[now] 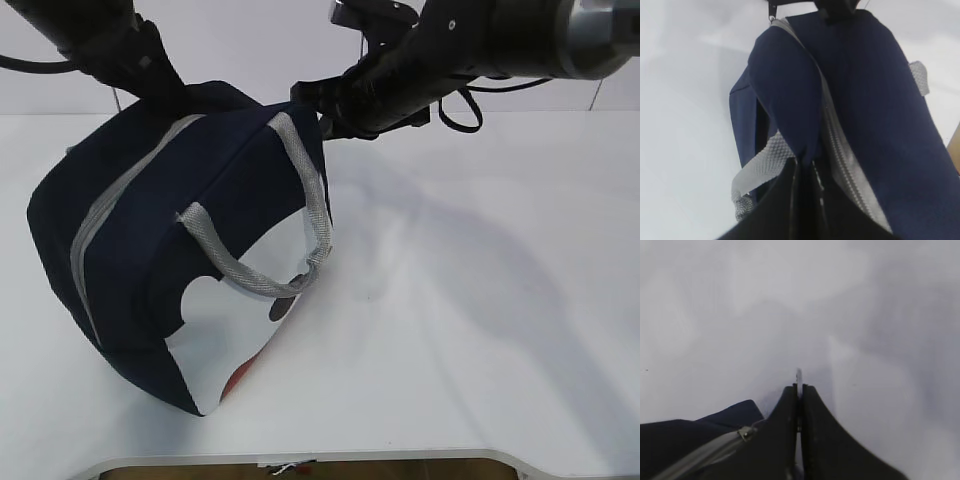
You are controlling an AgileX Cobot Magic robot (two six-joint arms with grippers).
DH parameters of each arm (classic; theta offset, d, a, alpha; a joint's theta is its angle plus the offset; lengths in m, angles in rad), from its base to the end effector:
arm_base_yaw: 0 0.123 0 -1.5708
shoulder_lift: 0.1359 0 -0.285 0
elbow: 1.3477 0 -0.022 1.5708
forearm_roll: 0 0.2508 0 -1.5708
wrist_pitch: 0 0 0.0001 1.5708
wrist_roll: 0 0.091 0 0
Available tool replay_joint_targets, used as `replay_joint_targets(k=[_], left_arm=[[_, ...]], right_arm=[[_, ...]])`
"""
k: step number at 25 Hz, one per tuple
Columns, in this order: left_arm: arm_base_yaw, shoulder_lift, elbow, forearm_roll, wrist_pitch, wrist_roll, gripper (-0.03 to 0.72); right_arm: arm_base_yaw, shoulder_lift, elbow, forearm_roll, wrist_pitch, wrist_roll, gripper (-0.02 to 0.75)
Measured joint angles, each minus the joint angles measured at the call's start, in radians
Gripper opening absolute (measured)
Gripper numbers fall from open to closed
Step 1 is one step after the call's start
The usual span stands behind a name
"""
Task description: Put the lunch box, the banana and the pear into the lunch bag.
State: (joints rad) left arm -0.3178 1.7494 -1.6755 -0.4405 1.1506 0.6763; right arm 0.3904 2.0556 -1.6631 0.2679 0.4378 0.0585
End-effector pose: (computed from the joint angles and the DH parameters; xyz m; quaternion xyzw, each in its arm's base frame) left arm 0.3467 -0.1514 0.3447 0.4156 0.8587 -0.1731 0.2446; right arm 0.4390 0.1917 0.2401 -0.0631 0.9094 0.1867 0.3662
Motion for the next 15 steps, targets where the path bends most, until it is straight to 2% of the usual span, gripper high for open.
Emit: replay_joint_targets(k=[15], left_arm=[[0.000, -0.006, 0.006, 0.007, -0.032, 0.000, 0.000]], right_arm=[[-0.002, 0.053, -0.020, 0.062, 0.006, 0.007, 0.013]])
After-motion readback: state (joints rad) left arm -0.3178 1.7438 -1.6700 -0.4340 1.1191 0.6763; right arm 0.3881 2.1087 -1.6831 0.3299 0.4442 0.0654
